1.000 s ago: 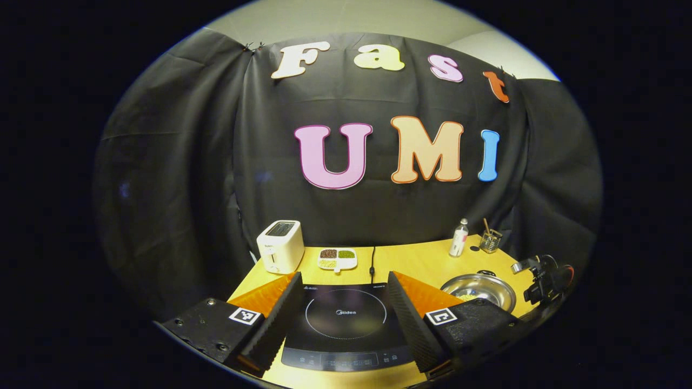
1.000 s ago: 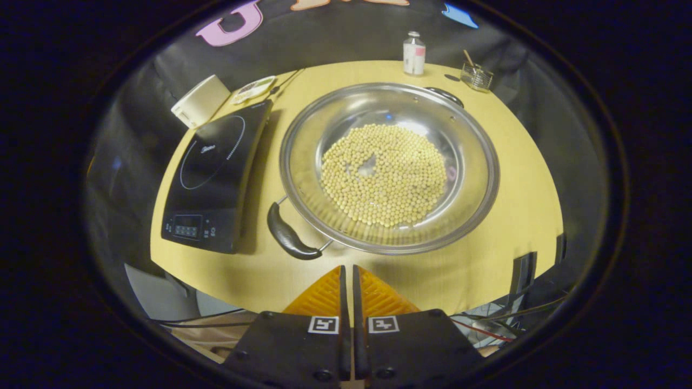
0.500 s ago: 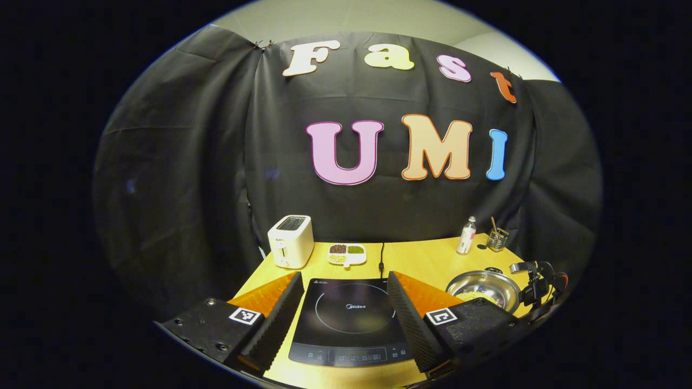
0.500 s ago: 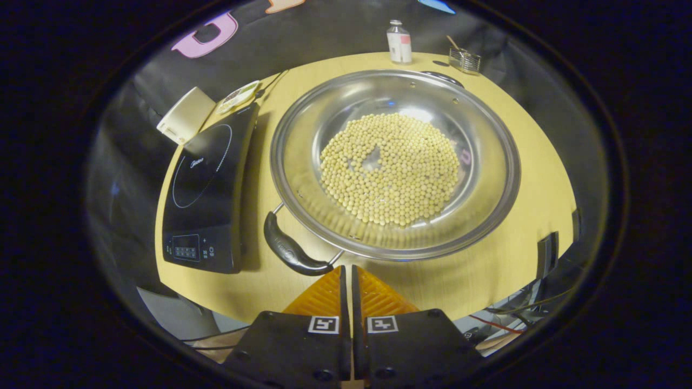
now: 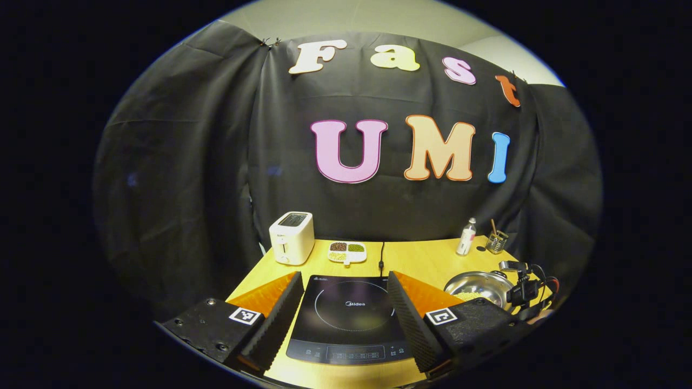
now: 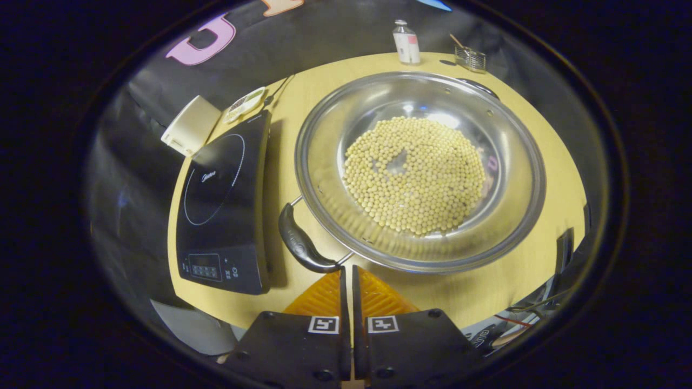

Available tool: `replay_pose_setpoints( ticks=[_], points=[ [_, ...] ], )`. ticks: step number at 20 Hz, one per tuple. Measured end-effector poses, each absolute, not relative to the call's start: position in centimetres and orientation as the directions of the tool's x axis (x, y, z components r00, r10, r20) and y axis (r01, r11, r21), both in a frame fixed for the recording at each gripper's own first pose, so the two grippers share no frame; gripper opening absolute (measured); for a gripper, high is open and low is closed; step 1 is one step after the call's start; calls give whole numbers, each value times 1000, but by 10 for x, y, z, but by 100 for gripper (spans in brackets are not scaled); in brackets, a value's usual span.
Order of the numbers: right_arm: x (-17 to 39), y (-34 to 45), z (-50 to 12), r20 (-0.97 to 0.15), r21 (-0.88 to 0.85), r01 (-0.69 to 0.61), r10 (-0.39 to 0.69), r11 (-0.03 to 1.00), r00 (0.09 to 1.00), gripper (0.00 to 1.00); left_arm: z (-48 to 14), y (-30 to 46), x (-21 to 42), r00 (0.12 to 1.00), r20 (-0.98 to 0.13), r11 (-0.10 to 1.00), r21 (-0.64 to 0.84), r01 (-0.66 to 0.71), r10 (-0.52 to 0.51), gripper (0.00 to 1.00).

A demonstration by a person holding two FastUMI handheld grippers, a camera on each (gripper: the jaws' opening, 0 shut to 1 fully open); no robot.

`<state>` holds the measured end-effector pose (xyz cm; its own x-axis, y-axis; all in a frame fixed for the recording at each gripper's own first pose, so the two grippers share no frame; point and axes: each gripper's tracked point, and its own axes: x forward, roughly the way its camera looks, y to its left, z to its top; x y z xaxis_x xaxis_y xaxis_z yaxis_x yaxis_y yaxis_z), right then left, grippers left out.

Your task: First push the handle of the pot to place it horizontally, then grasp the pot with both hands and set it on the induction cooktop.

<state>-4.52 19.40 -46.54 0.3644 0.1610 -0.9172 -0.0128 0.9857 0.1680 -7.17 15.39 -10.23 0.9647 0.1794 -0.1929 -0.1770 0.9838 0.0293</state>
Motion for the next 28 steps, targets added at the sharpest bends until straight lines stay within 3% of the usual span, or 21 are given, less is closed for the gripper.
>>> replay_pose_setpoints(
  ticks=[2, 3, 4, 7, 17, 19, 20, 28],
  points=[
    [-38, 202, -467, -911, 178, 3, 164, 984, 379, 0, -101, 156, -74, 964, -189, 982, 29, -186, 188, 95],
    [-34, 205, -467, -908, 184, 13, 165, 983, 385, 5, -101, 157, -75, 963, -189, 982, 34, -187, 190, 95],
    [-29, 209, -469, -905, 191, 27, 166, 981, 393, 0, -99, 157, -76, 964, -184, 981, 42, -187, 192, 95],
    [-19, 221, -471, -896, 215, 53, 175, 975, 407, 5, -100, 158, -82, 963, -187, 981, 56, -187, 194, 95],
    [16, 248, -477, -872, 233, 60, 181, 971, 455, 0, -124, 129, -90, 956, -263, 986, -71, -153, 130, 95],
    [21, 250, -476, -869, 245, 77, 184, 966, 460, 3, -129, 127, -91, 954, -274, 985, -85, -152, 123, 90],
    [25, 252, -477, -867, 251, 84, 185, 964, 463, 3, -131, 128, -92, 952, -278, 984, -81, -157, 129, 95],
    [9, 253, -459, -872, 314, 56, 265, 948, 413, 0, -141, 124, -93, 948, -301, 990, -60, -129, 106, 95]
  ],
)
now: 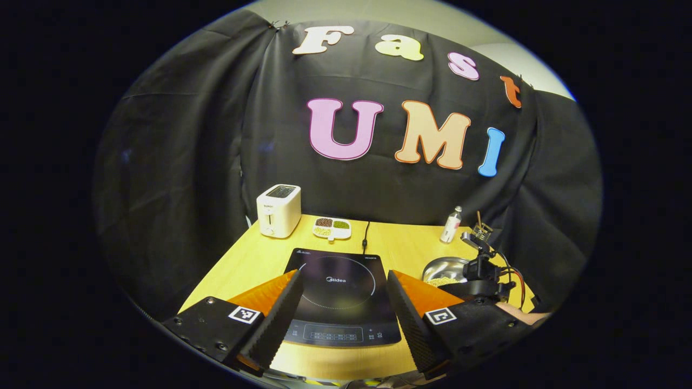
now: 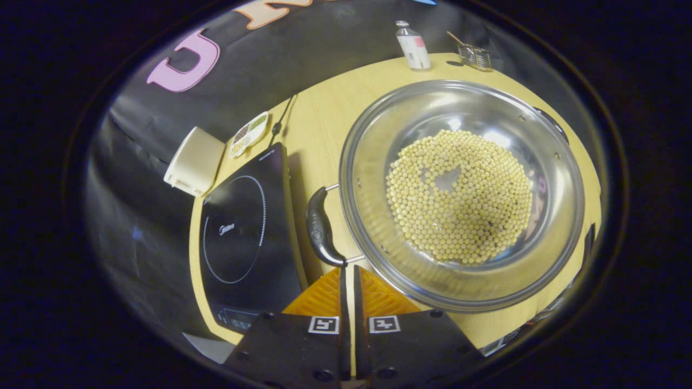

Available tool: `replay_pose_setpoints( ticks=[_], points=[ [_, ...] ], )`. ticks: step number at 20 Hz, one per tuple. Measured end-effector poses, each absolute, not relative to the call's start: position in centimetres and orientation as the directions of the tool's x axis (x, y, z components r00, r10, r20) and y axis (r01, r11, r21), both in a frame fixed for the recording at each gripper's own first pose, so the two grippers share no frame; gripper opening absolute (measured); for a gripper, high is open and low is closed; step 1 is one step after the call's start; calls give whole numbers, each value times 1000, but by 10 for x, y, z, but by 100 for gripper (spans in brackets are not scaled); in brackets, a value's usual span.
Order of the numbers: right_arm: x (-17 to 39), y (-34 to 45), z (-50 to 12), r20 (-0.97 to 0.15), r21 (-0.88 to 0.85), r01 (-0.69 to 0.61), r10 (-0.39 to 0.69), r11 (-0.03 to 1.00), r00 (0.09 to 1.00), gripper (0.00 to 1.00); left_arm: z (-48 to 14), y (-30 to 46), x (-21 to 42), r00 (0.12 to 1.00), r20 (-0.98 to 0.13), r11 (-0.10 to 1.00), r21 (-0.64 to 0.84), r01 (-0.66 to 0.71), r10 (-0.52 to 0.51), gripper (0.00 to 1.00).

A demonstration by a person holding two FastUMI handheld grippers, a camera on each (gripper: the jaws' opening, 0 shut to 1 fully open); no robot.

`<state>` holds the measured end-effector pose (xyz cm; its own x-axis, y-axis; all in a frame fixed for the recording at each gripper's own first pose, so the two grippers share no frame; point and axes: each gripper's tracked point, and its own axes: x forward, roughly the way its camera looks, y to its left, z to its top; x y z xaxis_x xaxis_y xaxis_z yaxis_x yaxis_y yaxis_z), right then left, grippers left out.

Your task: First push the handle of the pot to place it horizontally, then grasp the pot with both hands and set it on the induction cooktop.

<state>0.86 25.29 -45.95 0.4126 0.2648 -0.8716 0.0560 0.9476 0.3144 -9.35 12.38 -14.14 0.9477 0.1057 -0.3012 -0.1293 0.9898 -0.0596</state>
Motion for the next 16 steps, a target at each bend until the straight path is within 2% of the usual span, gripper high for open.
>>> replay_pose_setpoints(
  ticks=[1, 2, 4, 6, 7, 10, 12, 13, 14, 15, 16],
  points=[
    [2, 250, -454, -871, 325, 43, 281, 945, 404, 7, -144, 122, -94, 947, -306, 991, -58, -124, 100, 95],
    [-5, 246, -440, -859, 353, 24, 314, 935, 404, 0, -147, 120, -94, 946, -312, 992, -56, -116, 93, 95],
    [-14, 234, -426, -848, 367, 9, 330, 930, 414, 12, -155, 115, -96, 942, -327, 993, -58, -99, 75, 95],
    [-23, 216, -407, -833, 389, 17, 344, 921, 433, 35, -158, 111, -95, 940, -335, 994, -61, -86, 60, 95],
    [-28, 204, -401, -831, 387, 31, 334, 922, 445, 32, -161, 109, -95, 939, -341, 995, -60, -82, 57, 95],
    [-38, 162, -385, -823, 371, 70, 293, 926, 486, 74, -167, 96, -89, 935, -355, 996, -68, -51, 23, 95],
    [-42, 130, -381, -829, 334, 98, 243, 937, 503, 93, -171, 86, -83, 930, -367, 997, -71, -17, -10, 95],
    [-41, 114, -379, -836, 313, 116, 215, 943, 505, 94, -175, 81, -79, 926, -376, 997, -72, -2, -25, 95],
    [-40, 101, -374, -836, 305, 129, 199, 944, 512, 100, -179, 76, -75, 919, -392, 997, -76, 10, -39, 95],
    [-36, 89, -369, -834, 304, 143, 191, 942, 518, 94, -184, 71, -71, 908, -415, 996, -83, 19, -52, 95],
    [-33, 76, -364, -835, 306, 158, 185, 939, 518, 94, -188, 65, -66, 899, -433, 995, -96, 24, -64, 96]
  ],
)
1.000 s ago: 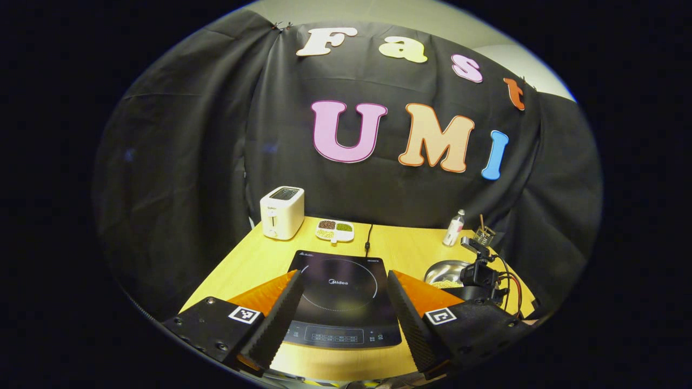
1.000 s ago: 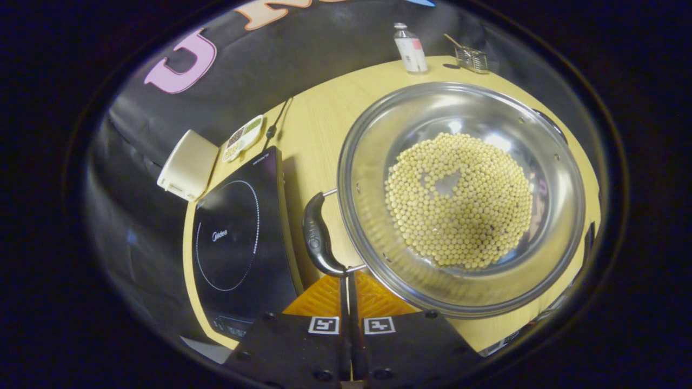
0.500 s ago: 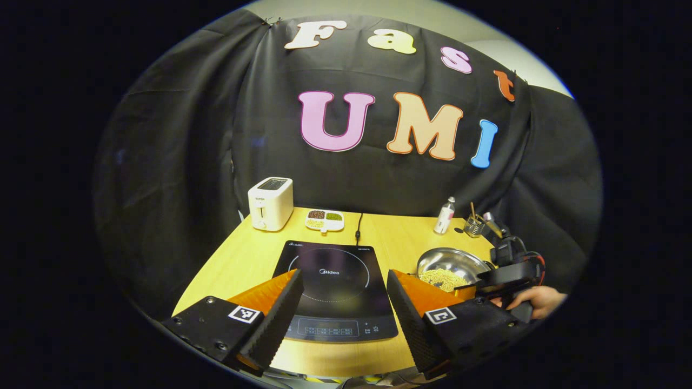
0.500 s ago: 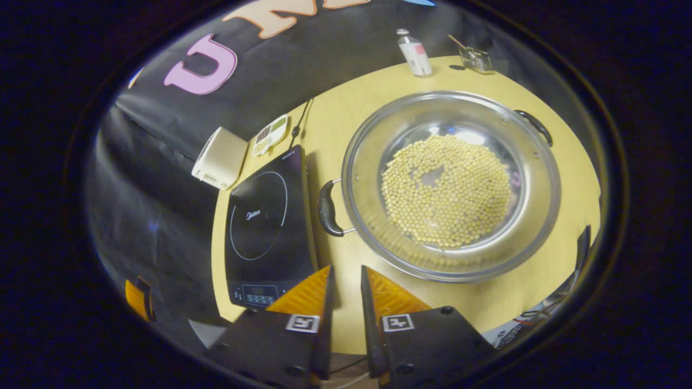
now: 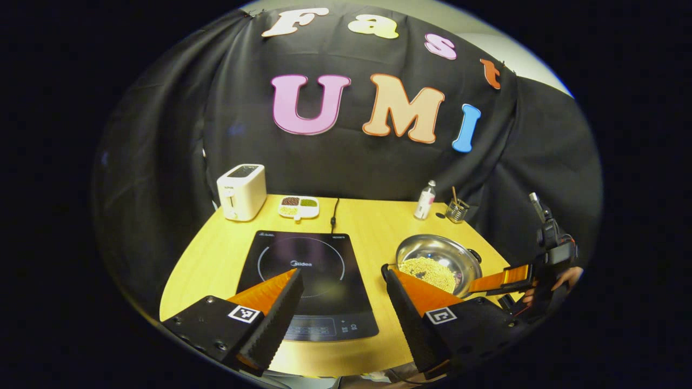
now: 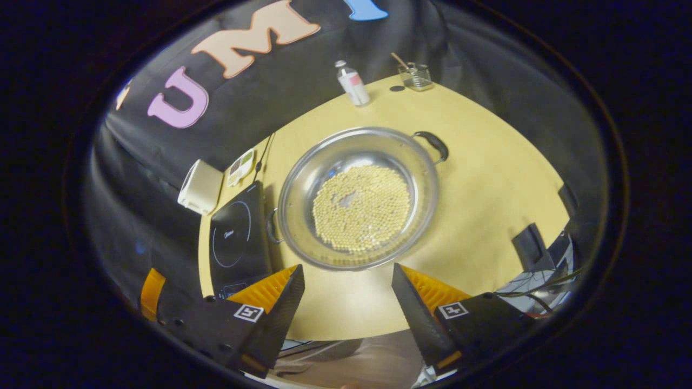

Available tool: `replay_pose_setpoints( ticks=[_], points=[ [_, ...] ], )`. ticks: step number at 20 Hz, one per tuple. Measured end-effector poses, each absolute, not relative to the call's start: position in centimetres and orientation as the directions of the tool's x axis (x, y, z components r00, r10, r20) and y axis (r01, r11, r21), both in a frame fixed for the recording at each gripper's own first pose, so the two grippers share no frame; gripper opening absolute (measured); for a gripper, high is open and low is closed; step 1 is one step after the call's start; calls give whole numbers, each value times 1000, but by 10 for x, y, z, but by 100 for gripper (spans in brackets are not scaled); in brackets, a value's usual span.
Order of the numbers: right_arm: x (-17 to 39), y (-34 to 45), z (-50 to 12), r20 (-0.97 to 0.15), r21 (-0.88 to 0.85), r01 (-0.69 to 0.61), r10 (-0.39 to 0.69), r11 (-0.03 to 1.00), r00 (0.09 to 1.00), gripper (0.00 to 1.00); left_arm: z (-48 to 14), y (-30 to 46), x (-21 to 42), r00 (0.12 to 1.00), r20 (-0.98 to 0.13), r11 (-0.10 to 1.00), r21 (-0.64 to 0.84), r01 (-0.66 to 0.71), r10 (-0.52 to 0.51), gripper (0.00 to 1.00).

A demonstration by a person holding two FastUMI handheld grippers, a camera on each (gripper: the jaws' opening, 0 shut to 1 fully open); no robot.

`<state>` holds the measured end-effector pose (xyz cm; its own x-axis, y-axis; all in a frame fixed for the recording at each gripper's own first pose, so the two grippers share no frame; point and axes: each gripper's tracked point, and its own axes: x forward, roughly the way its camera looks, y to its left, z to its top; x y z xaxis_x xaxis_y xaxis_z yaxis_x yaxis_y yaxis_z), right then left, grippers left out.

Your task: First push the handle of the pot to place it horizontally, then grasp the pot with both hands and set it on the induction cooktop.

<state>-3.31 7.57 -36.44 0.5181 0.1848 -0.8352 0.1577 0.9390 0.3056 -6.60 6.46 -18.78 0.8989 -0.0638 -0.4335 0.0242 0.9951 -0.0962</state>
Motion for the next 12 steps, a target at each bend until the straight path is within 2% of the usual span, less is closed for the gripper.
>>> replay_pose_setpoints(
  ticks=[3, 4, 5, 8, 12],
  points=[
    [-12, 39, -352, -837, 288, 179, 157, 941, 524, 94, -204, 42, -47, 861, -498, 991, -126, 44, -102, 95],
    [-2, 26, -351, -840, 272, 178, 143, 946, 524, 94, -210, 35, -39, 847, -520, 989, -142, 46, -114, 100],
    [10, 13, -349, -843, 259, 176, 134, 950, 521, 94, -215, 26, -31, 834, -537, 985, -166, 42, -126, 95],
    [48, -21, -351, -854, 231, 165, 118, 959, 507, 94, -229, 1, -7, 793, -587, 970, -243, 21, -164, 96],
    [97, -49, -368, -873, 222, 138, 134, 965, 468, 94, -263, -16, 17, 719, -673, 963, -270, -21, -173, 96]
  ],
)
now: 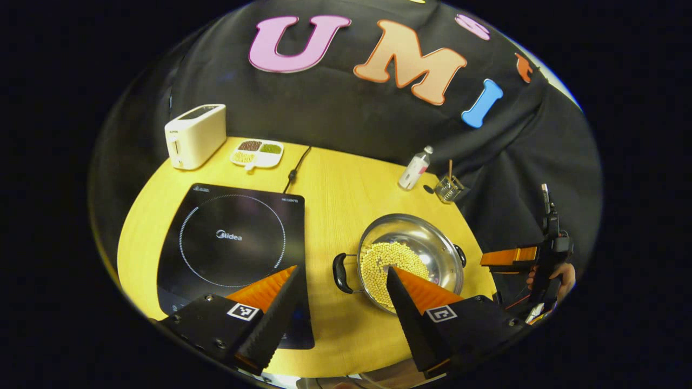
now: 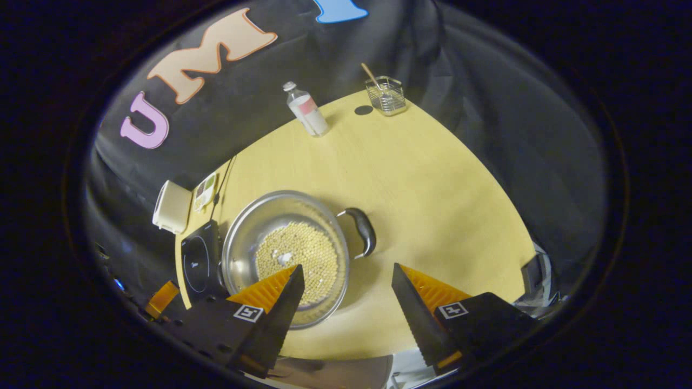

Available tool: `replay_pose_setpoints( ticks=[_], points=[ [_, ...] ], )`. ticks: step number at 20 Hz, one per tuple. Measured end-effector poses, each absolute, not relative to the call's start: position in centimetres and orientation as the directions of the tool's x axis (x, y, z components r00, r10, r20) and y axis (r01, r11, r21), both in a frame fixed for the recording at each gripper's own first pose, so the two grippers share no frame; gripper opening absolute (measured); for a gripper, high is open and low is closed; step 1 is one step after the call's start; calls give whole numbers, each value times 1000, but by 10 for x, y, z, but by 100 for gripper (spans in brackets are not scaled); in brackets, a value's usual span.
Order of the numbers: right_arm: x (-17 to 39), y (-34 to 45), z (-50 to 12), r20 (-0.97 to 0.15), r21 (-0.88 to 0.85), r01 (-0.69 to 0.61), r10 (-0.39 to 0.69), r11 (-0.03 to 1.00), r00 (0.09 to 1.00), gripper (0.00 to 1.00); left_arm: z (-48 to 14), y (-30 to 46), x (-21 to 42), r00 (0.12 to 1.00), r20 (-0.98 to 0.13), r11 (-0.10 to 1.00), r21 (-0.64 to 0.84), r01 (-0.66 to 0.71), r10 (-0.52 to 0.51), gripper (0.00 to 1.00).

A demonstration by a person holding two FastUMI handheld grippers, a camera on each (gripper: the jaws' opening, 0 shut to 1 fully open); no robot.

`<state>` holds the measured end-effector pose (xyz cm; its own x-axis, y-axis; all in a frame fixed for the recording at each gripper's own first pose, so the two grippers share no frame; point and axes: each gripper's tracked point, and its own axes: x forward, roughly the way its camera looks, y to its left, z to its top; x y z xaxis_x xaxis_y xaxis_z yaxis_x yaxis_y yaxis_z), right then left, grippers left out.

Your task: First push the handle of the pot to place it horizontally, then grasp the pot with both hands and set it on the induction cooktop.

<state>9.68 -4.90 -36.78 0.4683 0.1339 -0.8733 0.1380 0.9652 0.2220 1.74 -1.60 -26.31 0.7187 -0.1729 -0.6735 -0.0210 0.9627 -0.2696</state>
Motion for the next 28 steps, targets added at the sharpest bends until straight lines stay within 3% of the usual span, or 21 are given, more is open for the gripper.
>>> replay_pose_setpoints(
  ticks=[4, 5, 6, 8, 9, 10, 11, 12, 13, 14, 15, 16, 17, 18, 21, 22, 23, 24, 25, 27, 28],
  points=[
    [130, -55, -392, -891, 247, 113, 180, 962, 417, 94, -301, -26, 33, 636, -758, 960, -264, -93, -147, 96],
    [138, -55, -398, -894, 258, 105, 195, 961, 404, 100, -310, -27, 37, 617, -775, 959, -262, -110, -141, 96],
    [142, -55, -405, -897, 268, 97, 211, 959, 388, 93, -318, -27, 39, 596, -792, 957, -261, -129, -136, 96],
    [151, -53, -417, -903, 282, 78, 236, 956, 359, 92, -334, -26, 42, 554, -822, 951, -262, -163, -131, 97],
    [154, -51, -424, -906, 291, 69, 251, 954, 341, 99, -341, -28, 43, 530, -838, 949, -260, -181, -129, 96],
    [155, -49, -429, -907, 302, 62, 267, 951, 325, 99, -348, -29, 46, 509, -851, 945, -261, -196, -130, 96],
    [156, -45, -435, -907, 317, 54, 286, 947, 308, 99, -354, -32, 47, 487, -863, 942, -263, -210, -132, 97],
    [156, -43, -440, -908, 327, 47, 301, 944, 290, 90, -359, -34, 49, 468, -874, 940, -262, -219, -135, 97],
    [156, -40, -444, -909, 336, 38, 313, 941, 273, 90, -365, -35, 49, 452, -882, 939, -258, -226, -134, 97],
    [156, -37, -449, -909, 345, 29, 326, 938, 259, 98, -369, -36, 50, 439, -889, 940, -253, -231, -132, 96],
    [157, -33, -453, -908, 356, 21, 340, 934, 246, 89, -374, -36, 51, 425, -896, 940, -248, -234, -130, 96],
    [158, -31, -458, -906, 367, 19, 353, 930, 234, 98, -378, -38, 52, 413, -901, 940, -245, -239, -130, 96],
    [160, -29, -461, -905, 376, 23, 361, 927, 223, 97, -382, -39, 53, 399, -908, 940, -241, -243, -130, 100],
    [158, -26, -465, -904, 386, 25, 372, 922, 209, 72, -386, -38, 52, 379, -917, 940, -232, -249, -126, 96],
    [157, -23, -474, -903, 404, 15, 396, 915, 168, 71, -396, -41, 53, 350, -927, 937, -234, -260, -135, 91],
    [159, -21, -476, -900, 409, 3, 403, 912, 164, 80, -398, -42, 53, 342, -929, 935, -237, -264, -139, 87],
    [159, -18, -479, -900, 411, 0, 406, 911, 157, 70, -402, -43, 53, 332, -932, 933, -242, -266, -147, 89],
    [155, -19, -477, -902, 411, -10, 408, 912, 143, 53, -405, -45, 53, 323, -934, 931, -247, -269, -154, 79],
    [152, -22, -473, -901, 413, -17, 412, 910, 134, 53, -408, -48, 53, 316, -934, 928, -258, -270, -168, 77],
    [152, -21, -475, -901, 421, -13, 419, 907, 115, 60, -409, -47, 55, 314, -935, 923, -256, -286, -162, 62],
    [151, -20, -476, -901, 418, -17, 417, 908, 117, 52, -408, -46, 55, 318, -934, 921, -260, -291, -163, 61]
  ],
)
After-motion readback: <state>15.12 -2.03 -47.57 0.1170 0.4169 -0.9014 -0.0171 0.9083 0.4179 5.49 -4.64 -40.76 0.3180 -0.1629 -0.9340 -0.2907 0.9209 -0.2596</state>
